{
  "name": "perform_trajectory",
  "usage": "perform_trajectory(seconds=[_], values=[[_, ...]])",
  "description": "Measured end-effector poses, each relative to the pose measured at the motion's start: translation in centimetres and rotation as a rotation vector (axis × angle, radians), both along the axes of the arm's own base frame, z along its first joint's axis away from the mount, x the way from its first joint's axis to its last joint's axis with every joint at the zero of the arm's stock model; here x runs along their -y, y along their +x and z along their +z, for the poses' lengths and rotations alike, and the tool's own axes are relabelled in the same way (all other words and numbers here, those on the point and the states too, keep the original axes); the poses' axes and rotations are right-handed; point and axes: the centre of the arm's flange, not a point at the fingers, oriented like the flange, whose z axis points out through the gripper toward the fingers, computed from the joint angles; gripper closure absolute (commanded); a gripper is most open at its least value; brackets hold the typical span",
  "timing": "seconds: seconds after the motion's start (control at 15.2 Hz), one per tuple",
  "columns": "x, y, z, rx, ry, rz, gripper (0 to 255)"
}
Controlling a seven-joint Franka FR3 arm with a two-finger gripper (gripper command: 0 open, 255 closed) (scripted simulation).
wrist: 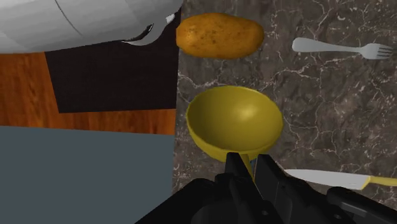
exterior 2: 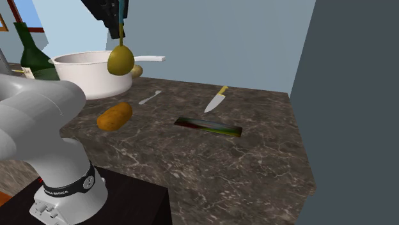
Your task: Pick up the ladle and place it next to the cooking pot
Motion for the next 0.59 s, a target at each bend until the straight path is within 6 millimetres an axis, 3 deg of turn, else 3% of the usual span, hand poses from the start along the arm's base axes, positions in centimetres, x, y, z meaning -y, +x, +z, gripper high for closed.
perform_trajectory(seconds=[0.59], values=[[-0.9, -11.9, 0.2, 0.001, 0.0, 0.0, 255]])
